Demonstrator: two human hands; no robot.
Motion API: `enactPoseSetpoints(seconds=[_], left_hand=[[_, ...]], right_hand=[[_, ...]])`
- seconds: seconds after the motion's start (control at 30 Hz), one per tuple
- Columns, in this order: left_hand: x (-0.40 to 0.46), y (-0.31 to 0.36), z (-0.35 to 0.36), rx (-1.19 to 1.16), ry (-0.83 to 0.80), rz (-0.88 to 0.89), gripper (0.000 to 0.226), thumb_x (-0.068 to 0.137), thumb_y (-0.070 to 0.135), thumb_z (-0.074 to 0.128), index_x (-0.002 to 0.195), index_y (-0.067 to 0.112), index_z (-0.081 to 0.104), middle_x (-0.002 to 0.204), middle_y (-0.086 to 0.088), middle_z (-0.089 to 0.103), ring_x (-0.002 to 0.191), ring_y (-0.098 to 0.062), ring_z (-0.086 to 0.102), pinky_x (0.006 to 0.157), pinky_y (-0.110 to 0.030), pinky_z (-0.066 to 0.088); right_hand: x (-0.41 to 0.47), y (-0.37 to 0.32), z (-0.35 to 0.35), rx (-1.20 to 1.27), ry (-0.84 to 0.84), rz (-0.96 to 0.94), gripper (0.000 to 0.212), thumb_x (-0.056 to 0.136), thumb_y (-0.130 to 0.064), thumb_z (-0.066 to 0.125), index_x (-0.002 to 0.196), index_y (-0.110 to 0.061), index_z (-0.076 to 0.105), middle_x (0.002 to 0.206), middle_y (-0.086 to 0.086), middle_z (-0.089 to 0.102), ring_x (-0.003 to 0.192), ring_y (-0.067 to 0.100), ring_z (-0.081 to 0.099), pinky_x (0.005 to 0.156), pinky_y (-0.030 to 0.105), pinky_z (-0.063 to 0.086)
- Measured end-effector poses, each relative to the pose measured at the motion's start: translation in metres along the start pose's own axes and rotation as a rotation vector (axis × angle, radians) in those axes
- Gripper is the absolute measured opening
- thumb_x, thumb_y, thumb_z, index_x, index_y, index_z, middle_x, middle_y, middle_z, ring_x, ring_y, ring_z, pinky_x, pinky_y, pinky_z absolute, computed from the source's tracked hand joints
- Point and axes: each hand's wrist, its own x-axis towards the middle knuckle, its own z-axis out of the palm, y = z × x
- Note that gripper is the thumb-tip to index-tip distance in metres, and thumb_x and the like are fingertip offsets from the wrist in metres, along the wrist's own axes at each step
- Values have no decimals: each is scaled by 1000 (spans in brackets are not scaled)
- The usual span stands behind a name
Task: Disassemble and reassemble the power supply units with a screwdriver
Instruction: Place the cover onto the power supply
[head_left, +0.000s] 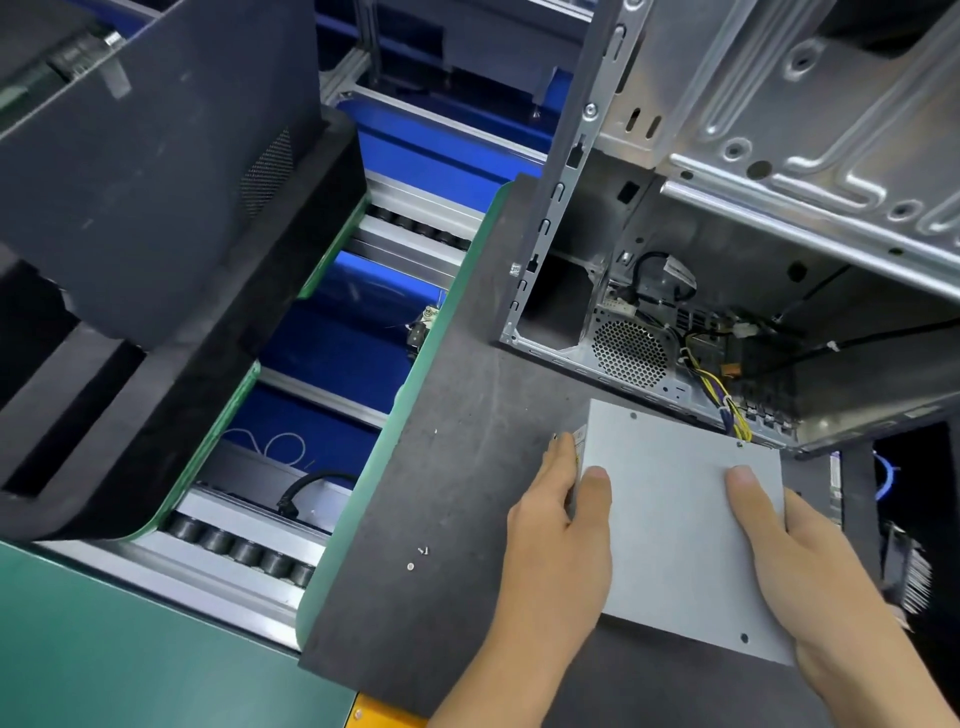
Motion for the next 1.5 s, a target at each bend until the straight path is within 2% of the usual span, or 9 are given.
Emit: enactPoseSetpoints(seconds=[0.1,0.3,0.43,0.63,0.73,0.83,1.0,1.3,1.5], left_hand=[[3,-3,1,-4,-14,-32,52,102,34,47,153,29,37,153,-9,42,143,-29,34,119,-45,32],[4,-2,-4,-34,-12,-46,50,101,32,50,150,31,42,157,5,41,145,-7,35,120,-35,32],[-4,2,-2,-19,-21,-23,60,90,49,50,149,38,42,150,-14,38,142,-30,33,117,-49,33],[7,2,0,-1,11,17,46,101,34,53,147,31,49,138,26,57,126,8,51,112,-30,41],[10,-1,0,12,25,-14,43,101,33,53,144,32,52,112,32,68,107,9,62,101,-29,50],[12,-9,-1,6,23,-42,41,102,32,51,142,35,54,114,28,69,107,5,64,98,-30,52],[13,-15,0,-4,43,-34,42,102,30,51,144,35,52,100,40,66,94,19,61,69,-3,46],[17,-14,-5,101,-30,0,39,104,35,45,141,44,51,111,28,70,107,3,64,100,-30,49],[15,-11,-6,110,-44,20,35,104,33,43,129,53,58,110,27,70,102,5,65,93,-30,51]], right_hand=[[1,0,-1,26,-11,-3,33,83,-70,52,87,-42,69,82,-10,76,69,13,74,75,43,58],[1,7,6,23,-10,55,46,86,-67,52,102,-26,65,83,-12,75,77,17,74,74,41,58],[-2,9,-1,29,-7,34,64,67,-81,52,101,-29,65,90,-9,76,83,19,74,81,46,57],[5,4,-3,32,-25,0,44,87,-67,51,103,-29,68,89,-16,75,83,10,73,81,39,57],[10,9,2,49,-46,20,38,91,-62,52,102,-29,69,87,-14,76,78,7,73,68,32,56],[12,17,5,69,-54,36,35,92,-59,52,100,-30,69,85,-15,75,74,5,73,58,25,57],[14,24,9,86,-58,54,37,89,-64,52,98,-32,68,89,-14,76,81,9,73,80,43,60],[17,24,11,5,-31,44,51,78,-78,48,102,-36,65,98,-14,73,96,14,69,89,45,55],[14,23,11,-51,-5,21,50,81,-77,45,95,-33,64,90,-15,73,91,11,69,85,43,56]])
